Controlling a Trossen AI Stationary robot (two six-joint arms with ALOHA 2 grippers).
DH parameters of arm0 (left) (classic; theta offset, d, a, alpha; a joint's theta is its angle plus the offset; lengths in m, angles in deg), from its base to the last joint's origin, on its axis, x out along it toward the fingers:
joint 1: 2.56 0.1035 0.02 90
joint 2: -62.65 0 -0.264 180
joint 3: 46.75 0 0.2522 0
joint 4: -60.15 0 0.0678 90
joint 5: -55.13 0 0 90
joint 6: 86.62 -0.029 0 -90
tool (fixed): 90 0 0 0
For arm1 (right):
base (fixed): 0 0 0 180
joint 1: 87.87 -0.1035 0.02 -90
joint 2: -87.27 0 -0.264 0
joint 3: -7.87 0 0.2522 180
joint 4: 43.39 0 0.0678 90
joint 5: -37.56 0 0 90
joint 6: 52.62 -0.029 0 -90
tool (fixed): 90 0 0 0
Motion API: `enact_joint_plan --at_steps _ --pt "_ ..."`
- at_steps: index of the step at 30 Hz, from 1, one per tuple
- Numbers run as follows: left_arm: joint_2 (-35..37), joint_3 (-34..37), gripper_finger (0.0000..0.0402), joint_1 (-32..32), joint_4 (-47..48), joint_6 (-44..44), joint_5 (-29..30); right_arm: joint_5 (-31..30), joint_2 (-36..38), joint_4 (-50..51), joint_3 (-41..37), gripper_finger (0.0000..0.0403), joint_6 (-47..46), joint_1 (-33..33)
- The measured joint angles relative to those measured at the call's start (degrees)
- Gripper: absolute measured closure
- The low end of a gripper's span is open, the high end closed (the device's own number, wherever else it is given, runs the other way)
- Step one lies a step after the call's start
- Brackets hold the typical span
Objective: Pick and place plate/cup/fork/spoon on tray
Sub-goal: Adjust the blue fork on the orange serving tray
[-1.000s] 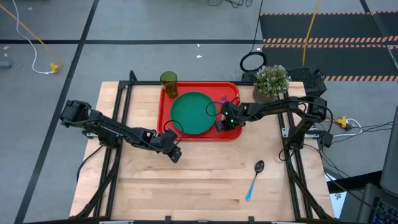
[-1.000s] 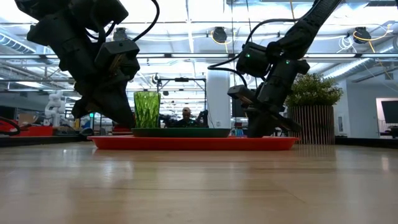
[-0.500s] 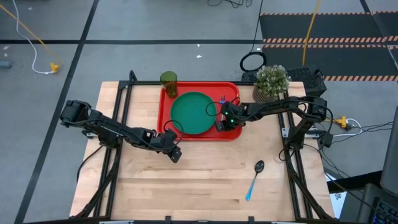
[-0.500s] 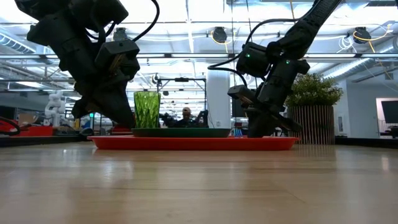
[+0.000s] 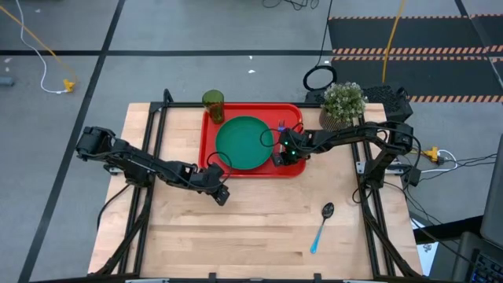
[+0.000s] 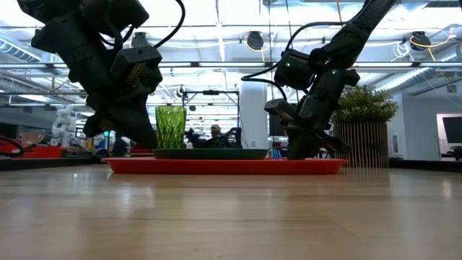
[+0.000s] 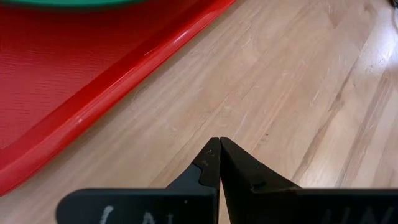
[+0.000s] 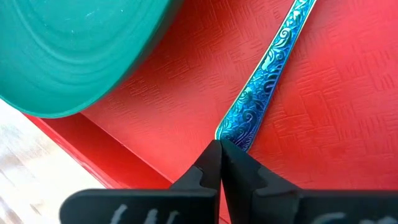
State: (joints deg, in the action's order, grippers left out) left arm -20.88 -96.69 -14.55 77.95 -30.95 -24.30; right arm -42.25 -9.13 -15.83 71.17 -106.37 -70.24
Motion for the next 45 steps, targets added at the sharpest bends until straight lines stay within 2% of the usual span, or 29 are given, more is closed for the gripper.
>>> enact_joint_plan --at_steps 31,45 --pt "0.00 0.00 0.0396 -0.02 0.04 -1.15 0.02 -0.06 0.34 0.07 -0.04 0.0403 -0.20 0.00" --pt "0.00 0.00 0.0396 0.00 -1.07 -2.35 0.02 -4.95 6.85 1.46 -0.20 0.0403 -2.12 -0.09"
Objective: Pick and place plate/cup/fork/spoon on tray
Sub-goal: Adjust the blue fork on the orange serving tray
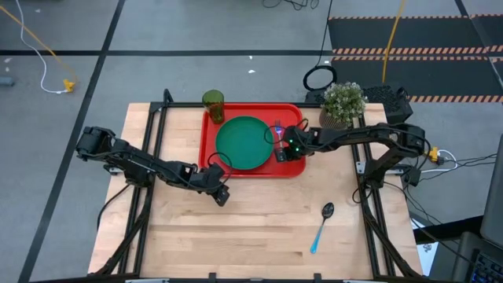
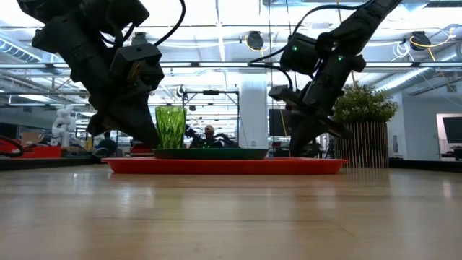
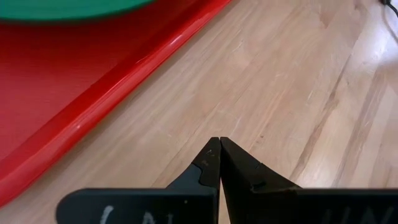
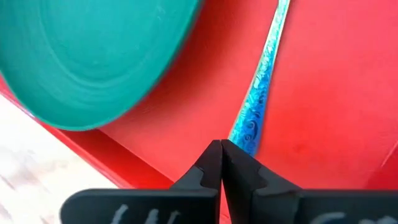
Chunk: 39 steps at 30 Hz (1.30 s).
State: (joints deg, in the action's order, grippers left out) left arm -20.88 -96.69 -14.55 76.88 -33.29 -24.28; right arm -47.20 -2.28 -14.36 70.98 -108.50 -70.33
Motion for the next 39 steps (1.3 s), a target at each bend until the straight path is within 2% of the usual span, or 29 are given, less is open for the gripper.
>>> enact_joint_plan --at_steps 5,13,25,39 --pt "0.00 0.00 0.0396 0.00 -0.22 -0.69 -0.17 -0.75 0.74 0.91 0.04 0.0403 -2.02 0.00" --pt "0.00 0.00 0.0396 -1.45 -0.27 0.40 -3.92 -1.09 0.74 1.43 0.07 0.0403 -5.24 -2.32" --pt "0.00 0.00 0.0396 -6.05 -0.29 4.46 -4.05 -8.28 0.76 3.48 0.11 0.0403 -7.59 -3.07" --pt "0.00 0.00 0.0396 -6.93 -0.26 5.13 -2.53 -6.65 -3.81 1.69 0.17 0.0403 -9.45 -2.38"
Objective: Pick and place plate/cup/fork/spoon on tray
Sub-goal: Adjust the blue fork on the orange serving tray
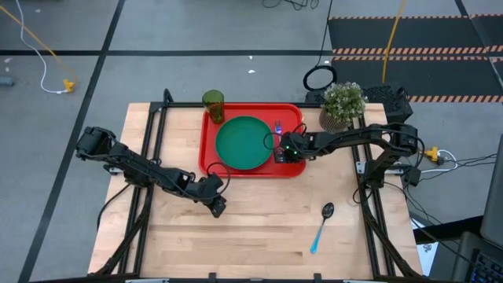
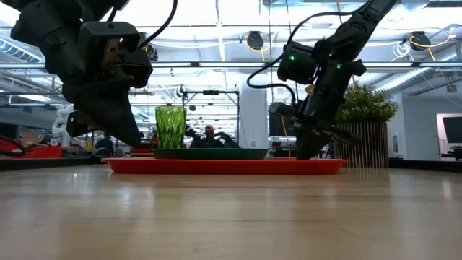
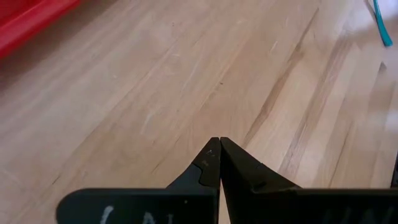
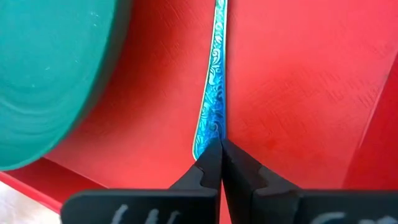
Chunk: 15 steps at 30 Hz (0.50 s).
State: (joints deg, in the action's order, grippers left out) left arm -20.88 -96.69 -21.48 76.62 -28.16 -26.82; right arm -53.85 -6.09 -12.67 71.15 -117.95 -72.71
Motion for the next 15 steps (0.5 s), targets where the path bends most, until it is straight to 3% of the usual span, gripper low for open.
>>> enact_joint_plan --at_steps 15 --pt "-0.01 0.00 0.0396 0.02 0.01 -0.27 0.07 -0.12 0.00 -0.40 0.00 0.0403 -0.25 -0.66"
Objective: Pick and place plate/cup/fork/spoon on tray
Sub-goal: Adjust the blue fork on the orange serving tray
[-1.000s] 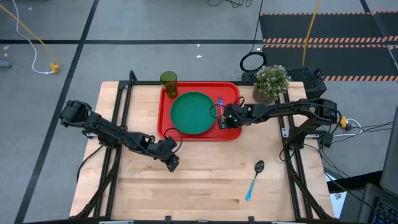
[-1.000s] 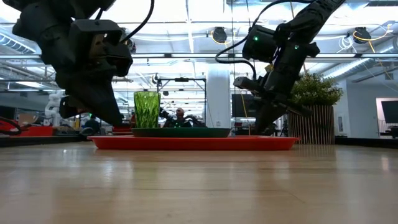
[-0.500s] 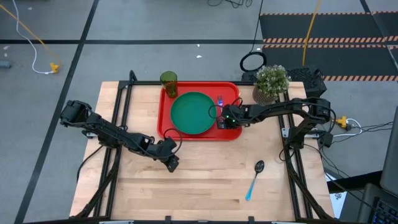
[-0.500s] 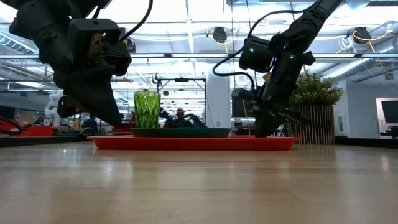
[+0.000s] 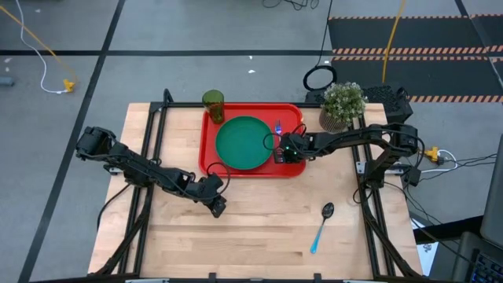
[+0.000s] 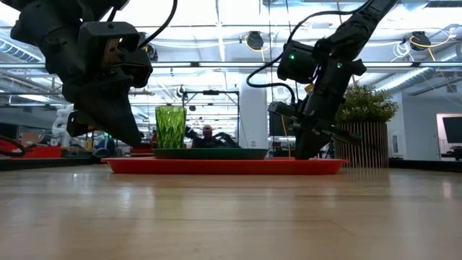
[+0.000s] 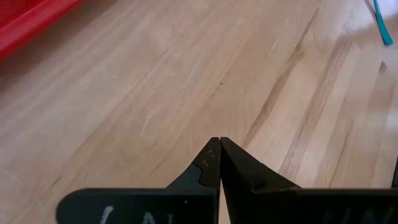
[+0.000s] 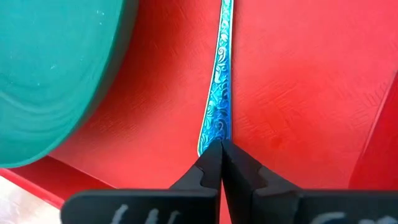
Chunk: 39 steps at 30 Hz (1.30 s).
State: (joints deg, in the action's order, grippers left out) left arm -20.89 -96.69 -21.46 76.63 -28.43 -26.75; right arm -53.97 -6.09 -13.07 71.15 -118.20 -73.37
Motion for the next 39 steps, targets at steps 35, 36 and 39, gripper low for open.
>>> enact_joint_plan --at_steps 35,36,39 --pt "0.01 0.00 0.0396 0.00 0.00 -1.03 -0.02 -3.00 -1.13 -0.87 0.00 0.0403 -3.78 -2.38" --pt "0.00 0.00 0.0396 0.00 0.00 -1.07 -0.02 -3.03 -1.14 -0.93 0.00 0.0403 -4.12 -2.52" --pt "-0.01 0.00 0.0396 0.00 0.00 -1.11 -0.02 -3.02 -1.14 -0.90 0.00 0.0403 -4.26 -2.63"
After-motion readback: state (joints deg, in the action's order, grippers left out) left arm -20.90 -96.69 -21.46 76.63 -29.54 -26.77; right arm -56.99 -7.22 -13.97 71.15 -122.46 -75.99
